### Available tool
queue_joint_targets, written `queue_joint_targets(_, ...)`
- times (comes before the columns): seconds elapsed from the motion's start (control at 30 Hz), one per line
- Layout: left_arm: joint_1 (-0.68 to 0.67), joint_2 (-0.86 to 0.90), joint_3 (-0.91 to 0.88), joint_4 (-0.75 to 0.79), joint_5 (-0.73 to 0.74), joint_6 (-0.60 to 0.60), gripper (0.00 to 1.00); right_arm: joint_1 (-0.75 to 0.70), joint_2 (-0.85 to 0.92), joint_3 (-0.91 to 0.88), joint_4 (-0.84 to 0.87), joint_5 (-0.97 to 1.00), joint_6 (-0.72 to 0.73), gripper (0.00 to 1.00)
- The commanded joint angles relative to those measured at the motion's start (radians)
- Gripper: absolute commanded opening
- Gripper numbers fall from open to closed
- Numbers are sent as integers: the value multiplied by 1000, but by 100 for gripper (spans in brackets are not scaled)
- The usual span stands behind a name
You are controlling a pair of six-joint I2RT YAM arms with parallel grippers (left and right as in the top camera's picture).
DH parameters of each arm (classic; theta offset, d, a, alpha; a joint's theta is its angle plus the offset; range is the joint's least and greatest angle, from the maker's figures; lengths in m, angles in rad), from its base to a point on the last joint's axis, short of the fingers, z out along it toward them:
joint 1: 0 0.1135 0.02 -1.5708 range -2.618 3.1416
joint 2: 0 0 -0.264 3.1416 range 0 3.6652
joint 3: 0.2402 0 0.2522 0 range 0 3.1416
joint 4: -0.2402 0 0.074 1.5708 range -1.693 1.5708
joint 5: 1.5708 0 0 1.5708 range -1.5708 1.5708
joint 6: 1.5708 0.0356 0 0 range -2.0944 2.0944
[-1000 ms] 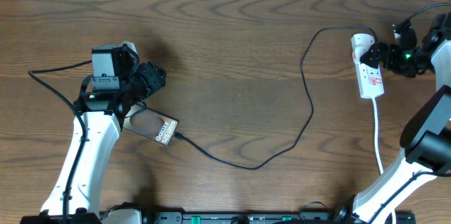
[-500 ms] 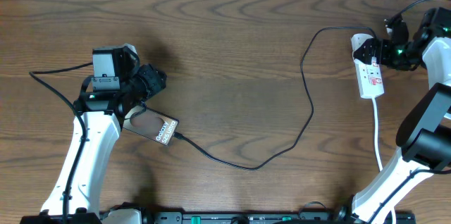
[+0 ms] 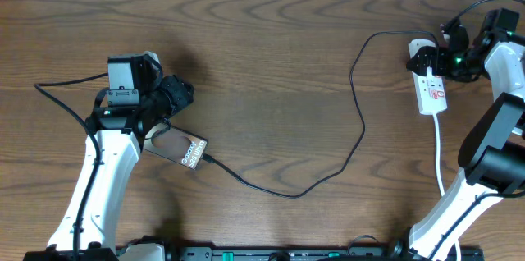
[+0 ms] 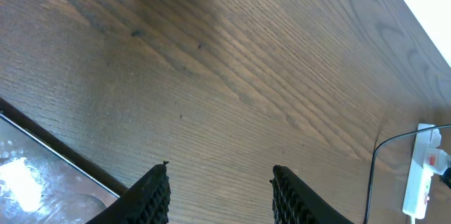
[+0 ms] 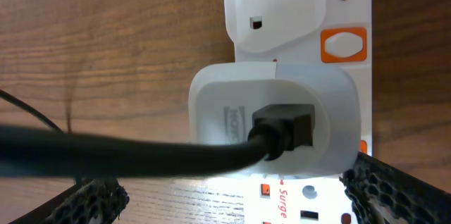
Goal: Plug charger to phone and switch on socket
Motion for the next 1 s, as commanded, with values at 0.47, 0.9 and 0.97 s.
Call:
queue_joint_targets(0.47,-3,7,-19,-11,-14,24,45,23,51,2,8,-23,76,99)
queue_joint_targets(0.9,-3,7,-19,-11,-14,24,45,28,51,1,7,-113,101,99)
queue_joint_targets(0.97,-3,7,-19,-11,-14,24,45,28,52,1,6,-119,101,98)
